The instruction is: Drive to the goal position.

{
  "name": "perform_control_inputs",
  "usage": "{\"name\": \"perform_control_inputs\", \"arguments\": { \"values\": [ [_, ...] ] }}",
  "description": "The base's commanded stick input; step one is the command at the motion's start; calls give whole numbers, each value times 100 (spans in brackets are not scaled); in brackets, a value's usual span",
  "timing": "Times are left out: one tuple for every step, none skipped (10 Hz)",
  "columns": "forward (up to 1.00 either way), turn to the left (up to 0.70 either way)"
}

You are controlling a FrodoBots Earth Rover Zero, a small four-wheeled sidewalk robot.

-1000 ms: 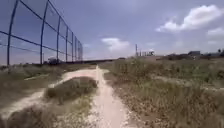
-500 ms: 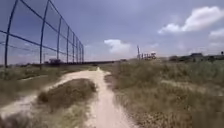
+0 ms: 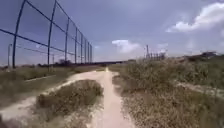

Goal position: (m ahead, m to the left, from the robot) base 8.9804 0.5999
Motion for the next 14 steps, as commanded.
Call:
{"name": "perform_control_inputs", "arguments": {
  "values": [
    [50, 0],
    [50, 0],
    [50, 0],
    [50, 0],
    [50, 0],
    [50, 0],
    [50, 0],
    [50, 0],
    [50, 0],
    [50, 0],
    [50, 0],
    [50, 0],
    [50, 0],
    [50, 0]
  ]
}}
